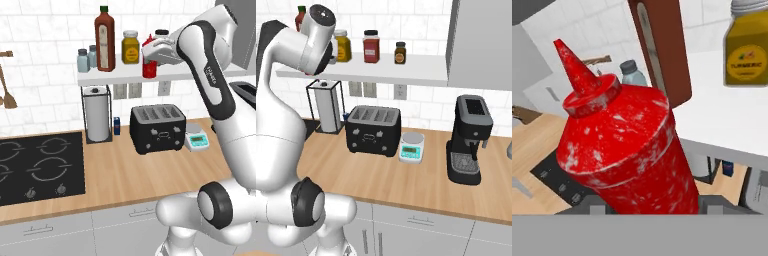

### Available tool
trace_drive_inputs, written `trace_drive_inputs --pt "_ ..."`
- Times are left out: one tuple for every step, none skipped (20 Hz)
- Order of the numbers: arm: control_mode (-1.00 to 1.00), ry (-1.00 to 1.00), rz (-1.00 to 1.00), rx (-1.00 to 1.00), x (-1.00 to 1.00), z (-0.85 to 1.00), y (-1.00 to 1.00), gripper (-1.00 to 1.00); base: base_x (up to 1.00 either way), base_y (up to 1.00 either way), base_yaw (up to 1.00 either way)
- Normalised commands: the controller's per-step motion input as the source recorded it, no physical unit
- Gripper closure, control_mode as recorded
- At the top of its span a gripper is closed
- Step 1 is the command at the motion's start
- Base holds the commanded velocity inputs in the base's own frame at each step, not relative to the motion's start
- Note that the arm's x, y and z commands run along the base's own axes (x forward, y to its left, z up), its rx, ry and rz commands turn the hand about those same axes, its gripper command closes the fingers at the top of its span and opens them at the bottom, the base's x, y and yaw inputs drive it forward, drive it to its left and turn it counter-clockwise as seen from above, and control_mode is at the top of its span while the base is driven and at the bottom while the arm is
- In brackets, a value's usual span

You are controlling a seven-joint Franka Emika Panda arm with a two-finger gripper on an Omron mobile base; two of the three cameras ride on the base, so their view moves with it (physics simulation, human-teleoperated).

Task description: Put the shaker and condiment bottle from the counter next to their counterparts in the cabinet.

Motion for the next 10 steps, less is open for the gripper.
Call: trace_drive_inputs --pt "-1.0 0.01 0.07 0.04 0.24 -0.16 0.07 1.0 0.0 0.0 0.0" --pt "-1.0 0.0 0.07 0.04 0.36 -0.13 0.05 1.0 0.0 0.0 0.0" --pt "-1.0 0.0 0.07 0.08 0.38 -0.04 0.0 1.0 0.0 0.0 0.0" --pt "-1.0 0.0 0.08 0.09 0.35 0.0 0.0 1.0 0.0 0.0 0.0" --pt "-1.0 0.0 0.07 0.09 0.31 0.0 0.0 1.0 0.0 0.0 0.0" --pt "-1.0 0.0 0.07 0.1 0.31 0.0 0.0 1.0 0.0 0.0 0.0" --pt "-1.0 0.0 0.07 0.11 0.24 0.0 0.0 1.0 0.0 0.0 0.0" --pt "-1.0 0.0 0.07 0.09 0.23 0.0 0.0 1.0 0.0 0.0 0.0" --pt "-1.0 0.0 0.07 0.09 0.24 0.0 0.0 1.0 0.0 0.0 0.0" --pt "-1.0 0.0 0.04 0.05 0.28 0.0 0.0 1.0 0.0 0.0 0.0"
